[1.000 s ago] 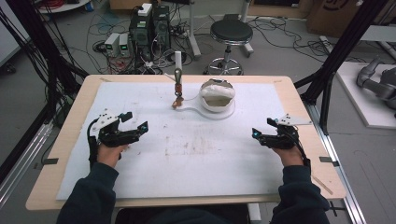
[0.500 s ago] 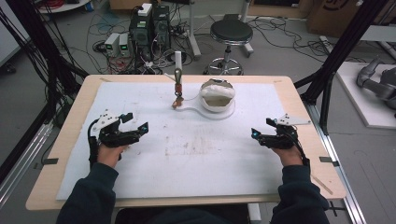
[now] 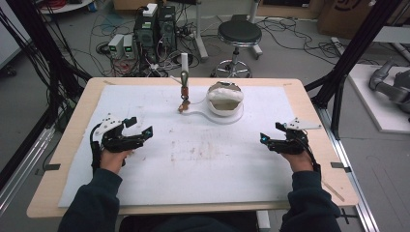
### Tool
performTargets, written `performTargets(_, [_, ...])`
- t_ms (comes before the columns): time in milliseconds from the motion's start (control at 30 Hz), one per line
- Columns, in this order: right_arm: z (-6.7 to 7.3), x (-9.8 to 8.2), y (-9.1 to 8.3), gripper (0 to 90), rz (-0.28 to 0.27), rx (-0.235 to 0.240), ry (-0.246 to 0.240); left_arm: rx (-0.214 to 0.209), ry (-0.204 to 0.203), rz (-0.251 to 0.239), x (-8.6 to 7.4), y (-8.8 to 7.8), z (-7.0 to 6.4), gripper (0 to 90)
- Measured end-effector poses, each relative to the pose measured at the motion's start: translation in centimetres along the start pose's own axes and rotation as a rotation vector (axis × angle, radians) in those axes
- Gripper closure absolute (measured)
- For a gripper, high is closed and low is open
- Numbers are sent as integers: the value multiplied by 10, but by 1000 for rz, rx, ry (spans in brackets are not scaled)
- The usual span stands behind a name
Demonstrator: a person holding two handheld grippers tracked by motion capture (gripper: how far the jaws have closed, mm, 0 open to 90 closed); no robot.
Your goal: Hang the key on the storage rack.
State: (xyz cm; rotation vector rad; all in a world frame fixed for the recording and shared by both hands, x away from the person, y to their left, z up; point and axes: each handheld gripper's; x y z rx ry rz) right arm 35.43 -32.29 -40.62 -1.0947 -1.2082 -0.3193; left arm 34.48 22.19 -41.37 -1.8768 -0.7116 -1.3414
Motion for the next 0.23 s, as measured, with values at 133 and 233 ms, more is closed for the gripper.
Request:
performTargets(133, [-1,0,0,206,1,0,0,1,-1,4,0,0,1,183])
performTargets(233, [-1,0,0,206,1,0,0,3,-2,4,0,0,1,183])
Point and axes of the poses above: each handheld gripper's, and its own axes: y roughly forward along the jaws, x roughly out of its top, z roughly to its left, and after that the axes turned 3 degrees about -y, right-handed
